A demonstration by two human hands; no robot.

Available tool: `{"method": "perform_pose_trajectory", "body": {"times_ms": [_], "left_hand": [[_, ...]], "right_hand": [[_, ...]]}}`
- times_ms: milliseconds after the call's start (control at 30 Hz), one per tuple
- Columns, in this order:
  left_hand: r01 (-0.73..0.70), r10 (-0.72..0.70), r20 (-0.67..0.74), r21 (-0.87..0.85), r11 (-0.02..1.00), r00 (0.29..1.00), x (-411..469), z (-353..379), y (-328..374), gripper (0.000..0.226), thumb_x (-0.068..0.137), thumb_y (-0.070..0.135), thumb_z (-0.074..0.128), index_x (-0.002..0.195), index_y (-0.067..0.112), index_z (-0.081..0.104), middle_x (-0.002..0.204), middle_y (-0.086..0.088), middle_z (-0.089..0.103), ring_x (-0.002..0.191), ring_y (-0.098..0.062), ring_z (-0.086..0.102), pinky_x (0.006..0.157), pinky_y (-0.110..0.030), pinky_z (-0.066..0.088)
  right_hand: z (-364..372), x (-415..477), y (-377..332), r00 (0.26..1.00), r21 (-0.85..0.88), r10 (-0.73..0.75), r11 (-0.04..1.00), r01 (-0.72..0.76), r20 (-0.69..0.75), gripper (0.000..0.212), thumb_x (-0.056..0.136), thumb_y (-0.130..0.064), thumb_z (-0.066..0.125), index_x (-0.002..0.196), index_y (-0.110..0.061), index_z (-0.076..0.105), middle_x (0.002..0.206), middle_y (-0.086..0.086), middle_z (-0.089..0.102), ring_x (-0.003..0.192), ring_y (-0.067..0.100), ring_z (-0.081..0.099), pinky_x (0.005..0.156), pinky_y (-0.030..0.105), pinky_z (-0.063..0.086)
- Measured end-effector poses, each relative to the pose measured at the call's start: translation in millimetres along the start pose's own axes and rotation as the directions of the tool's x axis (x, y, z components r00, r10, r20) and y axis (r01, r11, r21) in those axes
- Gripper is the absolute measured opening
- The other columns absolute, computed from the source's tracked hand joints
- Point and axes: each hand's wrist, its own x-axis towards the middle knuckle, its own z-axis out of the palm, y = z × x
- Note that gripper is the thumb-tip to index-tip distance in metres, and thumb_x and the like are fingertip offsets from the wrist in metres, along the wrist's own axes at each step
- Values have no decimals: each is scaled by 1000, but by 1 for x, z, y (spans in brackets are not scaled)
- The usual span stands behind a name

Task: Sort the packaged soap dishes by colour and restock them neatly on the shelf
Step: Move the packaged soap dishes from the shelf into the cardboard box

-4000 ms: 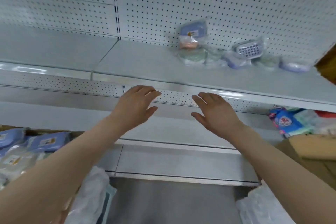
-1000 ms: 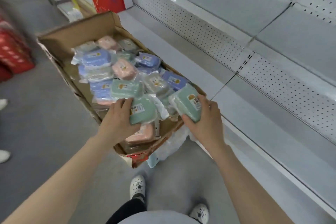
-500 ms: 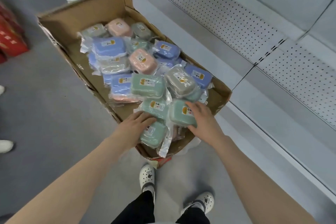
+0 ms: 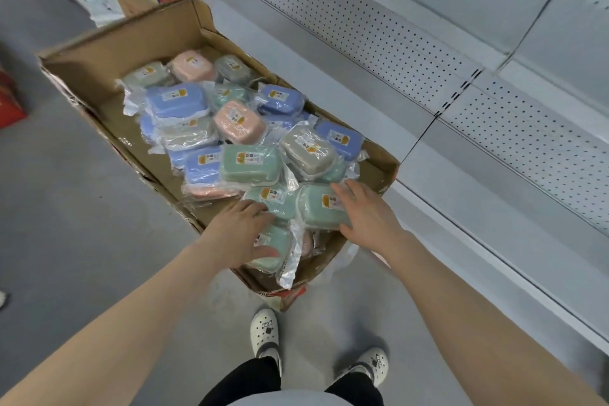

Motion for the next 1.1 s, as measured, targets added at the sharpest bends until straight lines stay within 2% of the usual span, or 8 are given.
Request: {"method": "perform_pose_trajectory", "body": {"times_ms": [100,200,300,433,533,667,833,1100], "left_hand": [[-64,70,-186,35,997,980,12,-23,10,57,87,61,46,117,16,67,117,-6,66,108,-29,62,89,-41,53],[-75,86,-271,53,996,959,34,-49,22,42,84,43,68,115,15,69,114,-6,68,105,-30,63,86,-42,54],[-141,158,-332,77,987,930,63,-75,39,35,83,34,72,112,15,69,112,-7,68,103,-31,63,86,-44,55],[-212,251,-405,138,967,879,105,-118,75,34,85,30,69,113,13,68,115,-10,67,104,-33,62,86,-44,53],[-293,347,-448,188,937,824,142,-153,112,41,87,37,52,115,12,68,115,-11,67,104,-34,61,90,-45,50],[-352,452,-479,289,890,752,188,-197,172,39,79,30,77,112,11,69,111,-11,68,101,-35,63,81,-45,54],[-434,553,-522,343,833,649,259,-241,276,42,79,30,76,115,10,67,113,-12,67,103,-36,62,87,-46,51],[-510,564,-452,249,824,691,368,-265,461,60,94,45,54,145,18,39,146,-3,41,132,-26,36,101,-40,40]], "right_hand": [[-15,-11,12,996,-38,20,999,-23,-84,73,92,-34,58,153,-18,21,153,10,28,139,29,32,111,41,35],[-35,-28,29,978,-64,39,997,-53,-204,65,86,-28,68,143,-8,43,139,17,47,123,36,51,97,44,48],[-53,-49,59,951,-89,76,990,-107,-298,60,78,-21,77,130,-2,56,125,21,59,106,40,61,84,46,55],[-82,-86,106,910,-179,126,961,-211,-395,60,80,-24,77,131,-2,56,127,20,59,109,38,61,87,45,53],[-108,-119,146,859,-210,198,921,-328,-472,59,78,-25,78,129,-1,59,125,20,61,105,38,63,86,45,53],[-139,-165,205,778,-204,279,865,-459,-563,57,82,-26,74,131,-3,57,126,17,60,109,36,61,92,44,51],[-165,-222,299,691,-163,389,791,-589,-609,56,79,-24,76,128,-1,59,122,18,62,109,37,62,91,44,51],[-180,-289,456,604,-88,557,689,-719,-570,58,85,-28,72,132,0,55,130,23,57,115,40,58,91,47,49]]}}
